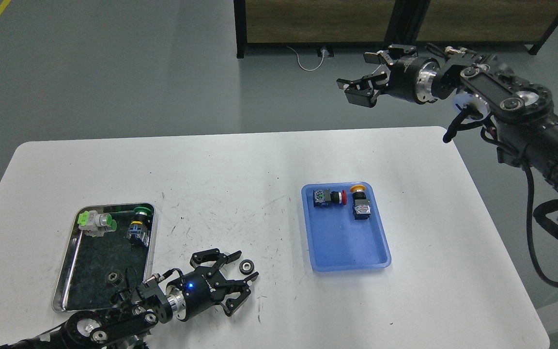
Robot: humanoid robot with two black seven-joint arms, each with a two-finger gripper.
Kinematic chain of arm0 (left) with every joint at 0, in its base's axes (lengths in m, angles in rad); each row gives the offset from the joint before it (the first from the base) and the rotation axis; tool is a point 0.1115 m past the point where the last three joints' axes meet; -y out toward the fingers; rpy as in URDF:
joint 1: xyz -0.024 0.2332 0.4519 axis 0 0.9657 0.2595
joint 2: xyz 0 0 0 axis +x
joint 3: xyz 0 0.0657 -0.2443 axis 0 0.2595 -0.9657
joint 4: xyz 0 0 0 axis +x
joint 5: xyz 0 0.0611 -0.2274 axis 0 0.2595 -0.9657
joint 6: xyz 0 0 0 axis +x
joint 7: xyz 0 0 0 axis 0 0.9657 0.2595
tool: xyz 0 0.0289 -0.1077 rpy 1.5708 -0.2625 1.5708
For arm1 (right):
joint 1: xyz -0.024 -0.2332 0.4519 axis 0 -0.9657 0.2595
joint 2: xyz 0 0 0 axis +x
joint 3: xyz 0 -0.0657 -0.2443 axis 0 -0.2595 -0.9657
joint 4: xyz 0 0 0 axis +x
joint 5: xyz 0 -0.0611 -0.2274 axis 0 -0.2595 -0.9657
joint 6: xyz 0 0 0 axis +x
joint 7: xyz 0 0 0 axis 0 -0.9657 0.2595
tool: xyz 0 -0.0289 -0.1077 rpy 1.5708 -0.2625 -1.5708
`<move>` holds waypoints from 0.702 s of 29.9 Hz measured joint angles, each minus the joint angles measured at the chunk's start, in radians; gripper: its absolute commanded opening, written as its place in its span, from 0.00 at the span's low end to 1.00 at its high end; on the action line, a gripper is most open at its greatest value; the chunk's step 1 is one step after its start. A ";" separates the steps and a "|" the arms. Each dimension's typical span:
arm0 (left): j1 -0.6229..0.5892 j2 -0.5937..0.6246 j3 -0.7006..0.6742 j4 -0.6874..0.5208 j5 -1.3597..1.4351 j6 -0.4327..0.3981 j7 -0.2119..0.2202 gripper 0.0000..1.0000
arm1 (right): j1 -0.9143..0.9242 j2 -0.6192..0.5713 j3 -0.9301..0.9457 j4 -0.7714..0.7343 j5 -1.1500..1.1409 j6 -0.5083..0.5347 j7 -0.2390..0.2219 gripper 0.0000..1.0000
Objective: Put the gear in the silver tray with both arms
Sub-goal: 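Retract the right arm and grasp the gear with the left gripper, then carry the gear into the silver tray and release it with the left gripper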
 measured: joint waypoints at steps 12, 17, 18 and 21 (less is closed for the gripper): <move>0.006 0.001 0.007 0.001 -0.001 0.009 -0.004 0.32 | 0.001 0.001 0.001 0.000 0.000 0.000 0.000 0.88; 0.000 0.003 0.018 -0.002 -0.002 0.010 -0.004 0.26 | 0.001 0.000 0.001 0.000 0.000 0.000 0.000 0.88; -0.001 0.003 0.020 -0.003 -0.002 0.010 -0.004 0.26 | 0.001 0.000 0.001 0.000 0.000 0.000 0.000 0.88; -0.008 0.003 0.025 -0.005 -0.003 0.007 0.000 0.26 | 0.001 0.000 0.001 0.000 0.000 0.000 0.000 0.88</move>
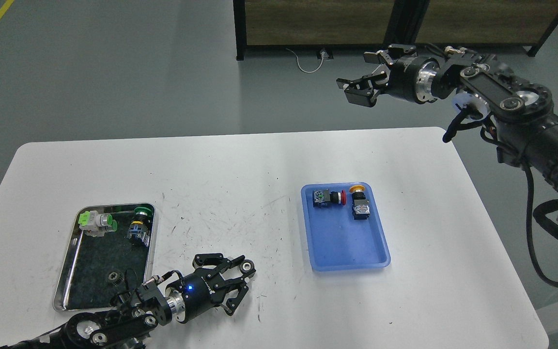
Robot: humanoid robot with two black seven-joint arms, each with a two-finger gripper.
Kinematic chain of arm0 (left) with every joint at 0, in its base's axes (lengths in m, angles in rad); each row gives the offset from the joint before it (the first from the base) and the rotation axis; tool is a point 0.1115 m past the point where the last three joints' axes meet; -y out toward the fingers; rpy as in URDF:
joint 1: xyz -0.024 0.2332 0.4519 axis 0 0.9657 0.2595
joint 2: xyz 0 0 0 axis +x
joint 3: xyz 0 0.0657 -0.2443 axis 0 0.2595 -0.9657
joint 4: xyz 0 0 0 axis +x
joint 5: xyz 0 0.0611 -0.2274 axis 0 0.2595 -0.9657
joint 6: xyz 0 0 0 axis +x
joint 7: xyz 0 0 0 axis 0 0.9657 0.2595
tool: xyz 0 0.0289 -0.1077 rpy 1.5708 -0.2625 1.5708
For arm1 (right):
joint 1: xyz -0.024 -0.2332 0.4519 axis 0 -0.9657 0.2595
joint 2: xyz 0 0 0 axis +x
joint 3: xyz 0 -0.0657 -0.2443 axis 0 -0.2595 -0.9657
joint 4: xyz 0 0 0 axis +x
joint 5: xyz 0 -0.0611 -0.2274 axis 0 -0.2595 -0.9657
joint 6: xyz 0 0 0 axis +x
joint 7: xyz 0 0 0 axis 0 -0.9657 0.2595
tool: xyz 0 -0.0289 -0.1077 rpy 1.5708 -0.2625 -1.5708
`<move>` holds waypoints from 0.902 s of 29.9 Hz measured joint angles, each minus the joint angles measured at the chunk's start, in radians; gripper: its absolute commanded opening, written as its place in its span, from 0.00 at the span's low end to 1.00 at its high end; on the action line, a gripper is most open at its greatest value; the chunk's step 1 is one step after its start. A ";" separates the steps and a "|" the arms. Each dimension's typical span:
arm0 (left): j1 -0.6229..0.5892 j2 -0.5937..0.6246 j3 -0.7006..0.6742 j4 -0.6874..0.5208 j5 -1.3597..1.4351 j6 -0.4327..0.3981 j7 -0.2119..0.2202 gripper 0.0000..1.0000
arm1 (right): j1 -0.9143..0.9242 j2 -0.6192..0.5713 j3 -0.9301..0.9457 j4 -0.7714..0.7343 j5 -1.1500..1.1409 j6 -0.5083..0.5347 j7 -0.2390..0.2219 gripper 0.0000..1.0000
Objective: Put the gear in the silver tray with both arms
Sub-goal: 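Carry the gear into the silver tray and release it with the left gripper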
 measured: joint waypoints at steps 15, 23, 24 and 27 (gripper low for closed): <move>-0.136 0.164 -0.108 -0.087 -0.103 -0.047 0.046 0.26 | 0.000 0.000 0.000 0.000 0.000 0.000 0.000 0.88; -0.143 0.399 -0.143 -0.213 -0.123 -0.089 0.070 0.27 | 0.000 0.019 0.004 -0.021 0.000 0.000 0.000 0.88; -0.142 0.431 -0.142 -0.229 -0.123 -0.095 0.070 0.27 | 0.000 0.024 0.004 -0.025 0.000 0.000 0.000 0.88; -0.128 0.518 -0.134 -0.269 -0.123 -0.108 0.070 0.27 | 0.001 0.042 0.005 -0.040 0.000 0.000 0.000 0.88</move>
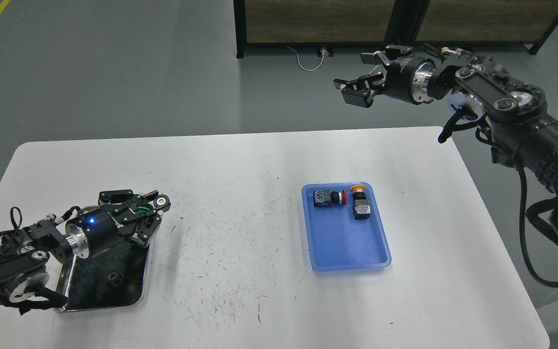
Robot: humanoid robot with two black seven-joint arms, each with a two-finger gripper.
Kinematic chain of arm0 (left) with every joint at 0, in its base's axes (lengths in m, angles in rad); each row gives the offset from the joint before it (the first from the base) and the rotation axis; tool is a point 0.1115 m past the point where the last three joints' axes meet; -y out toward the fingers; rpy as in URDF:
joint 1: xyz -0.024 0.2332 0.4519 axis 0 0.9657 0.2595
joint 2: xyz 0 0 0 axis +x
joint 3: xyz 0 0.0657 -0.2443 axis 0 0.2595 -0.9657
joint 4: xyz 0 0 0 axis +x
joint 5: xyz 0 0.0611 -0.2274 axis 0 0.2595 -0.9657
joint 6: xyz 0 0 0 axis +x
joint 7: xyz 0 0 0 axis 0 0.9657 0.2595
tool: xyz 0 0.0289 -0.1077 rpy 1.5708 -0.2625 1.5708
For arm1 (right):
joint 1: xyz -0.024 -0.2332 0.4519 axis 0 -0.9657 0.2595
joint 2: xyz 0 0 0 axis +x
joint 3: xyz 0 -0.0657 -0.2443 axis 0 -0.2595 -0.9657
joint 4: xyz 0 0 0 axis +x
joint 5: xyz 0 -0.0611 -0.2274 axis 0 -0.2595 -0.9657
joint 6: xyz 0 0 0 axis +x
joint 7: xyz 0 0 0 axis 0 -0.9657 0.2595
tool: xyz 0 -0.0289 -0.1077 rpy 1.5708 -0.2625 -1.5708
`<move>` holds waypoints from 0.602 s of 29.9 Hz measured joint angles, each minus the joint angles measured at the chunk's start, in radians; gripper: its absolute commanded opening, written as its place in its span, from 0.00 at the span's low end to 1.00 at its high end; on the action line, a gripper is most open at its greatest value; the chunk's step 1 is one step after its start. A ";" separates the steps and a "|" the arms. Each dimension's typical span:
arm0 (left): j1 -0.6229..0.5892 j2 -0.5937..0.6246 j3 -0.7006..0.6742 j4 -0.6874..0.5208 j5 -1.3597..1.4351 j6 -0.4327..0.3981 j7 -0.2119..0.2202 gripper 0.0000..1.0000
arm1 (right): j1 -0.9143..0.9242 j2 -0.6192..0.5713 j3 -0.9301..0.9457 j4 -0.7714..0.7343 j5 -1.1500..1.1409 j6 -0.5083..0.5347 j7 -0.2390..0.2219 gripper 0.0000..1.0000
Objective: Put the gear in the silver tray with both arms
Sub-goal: 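Carry the gear into the silver tray and release it with the left gripper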
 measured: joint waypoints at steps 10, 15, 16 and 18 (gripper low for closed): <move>0.124 0.163 0.004 -0.079 0.000 -0.005 -0.016 0.29 | 0.016 0.046 -0.006 -0.038 0.000 -0.001 0.000 0.88; 0.162 0.155 0.004 -0.055 0.002 0.004 -0.017 0.29 | 0.016 0.073 -0.007 -0.059 -0.001 -0.003 0.000 0.88; 0.166 0.150 0.003 -0.047 0.002 0.006 -0.017 0.29 | 0.016 0.079 -0.007 -0.064 -0.001 -0.004 0.000 0.88; 0.173 0.138 0.003 -0.027 0.002 0.007 -0.018 0.30 | 0.017 0.088 -0.008 -0.072 -0.001 -0.005 0.000 0.88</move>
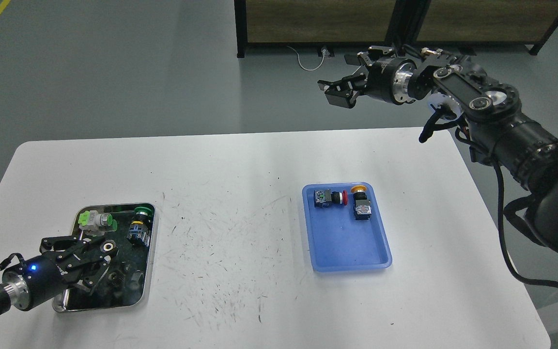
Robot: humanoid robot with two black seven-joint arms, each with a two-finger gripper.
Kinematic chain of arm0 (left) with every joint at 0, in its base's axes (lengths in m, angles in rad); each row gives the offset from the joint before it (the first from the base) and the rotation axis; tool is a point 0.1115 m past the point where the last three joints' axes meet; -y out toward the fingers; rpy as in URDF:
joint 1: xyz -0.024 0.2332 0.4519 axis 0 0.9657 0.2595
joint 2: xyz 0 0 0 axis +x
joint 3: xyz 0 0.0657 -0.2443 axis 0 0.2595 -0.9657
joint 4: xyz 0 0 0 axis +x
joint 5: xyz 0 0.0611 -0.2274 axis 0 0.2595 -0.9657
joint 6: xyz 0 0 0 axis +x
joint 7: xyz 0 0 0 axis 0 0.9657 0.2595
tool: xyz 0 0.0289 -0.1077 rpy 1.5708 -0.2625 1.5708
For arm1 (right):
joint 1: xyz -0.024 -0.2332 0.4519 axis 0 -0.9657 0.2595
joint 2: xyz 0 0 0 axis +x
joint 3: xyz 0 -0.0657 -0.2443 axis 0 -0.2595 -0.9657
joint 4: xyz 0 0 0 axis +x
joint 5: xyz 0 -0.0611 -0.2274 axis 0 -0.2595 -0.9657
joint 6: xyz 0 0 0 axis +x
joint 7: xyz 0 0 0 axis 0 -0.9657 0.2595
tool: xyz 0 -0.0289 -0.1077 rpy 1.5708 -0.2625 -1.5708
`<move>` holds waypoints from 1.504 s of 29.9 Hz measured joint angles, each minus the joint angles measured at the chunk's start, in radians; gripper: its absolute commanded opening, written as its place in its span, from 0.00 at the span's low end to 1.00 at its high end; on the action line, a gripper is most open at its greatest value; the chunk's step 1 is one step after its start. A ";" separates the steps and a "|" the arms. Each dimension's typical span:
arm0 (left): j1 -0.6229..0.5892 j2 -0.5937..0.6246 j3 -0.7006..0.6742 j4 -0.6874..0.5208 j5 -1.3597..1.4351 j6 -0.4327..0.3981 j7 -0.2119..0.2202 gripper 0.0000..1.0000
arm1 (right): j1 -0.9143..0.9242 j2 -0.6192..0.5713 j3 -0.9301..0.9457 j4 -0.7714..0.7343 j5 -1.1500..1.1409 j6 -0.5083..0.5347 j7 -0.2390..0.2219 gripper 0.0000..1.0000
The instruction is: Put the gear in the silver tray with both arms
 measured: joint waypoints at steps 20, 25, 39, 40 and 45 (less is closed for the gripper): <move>0.023 -0.140 -0.010 0.178 -0.020 -0.004 -0.017 0.55 | 0.006 0.047 -0.004 -0.039 -0.002 -0.002 0.000 0.88; 0.021 -0.143 -0.016 0.186 -0.020 -0.002 -0.016 0.69 | 0.008 0.046 -0.004 -0.041 -0.002 -0.002 0.000 0.88; -0.048 -0.064 -0.132 0.192 -0.100 -0.002 0.002 0.94 | 0.015 0.018 0.015 -0.050 0.001 -0.056 0.000 0.94; -0.075 -0.059 -0.147 0.192 -0.105 -0.003 0.014 0.94 | 0.015 0.010 0.016 -0.050 0.003 -0.071 0.000 0.95; -0.239 -0.061 -0.170 0.195 -0.158 0.001 0.103 0.94 | 0.010 -0.056 0.039 -0.049 0.017 -0.117 0.003 0.95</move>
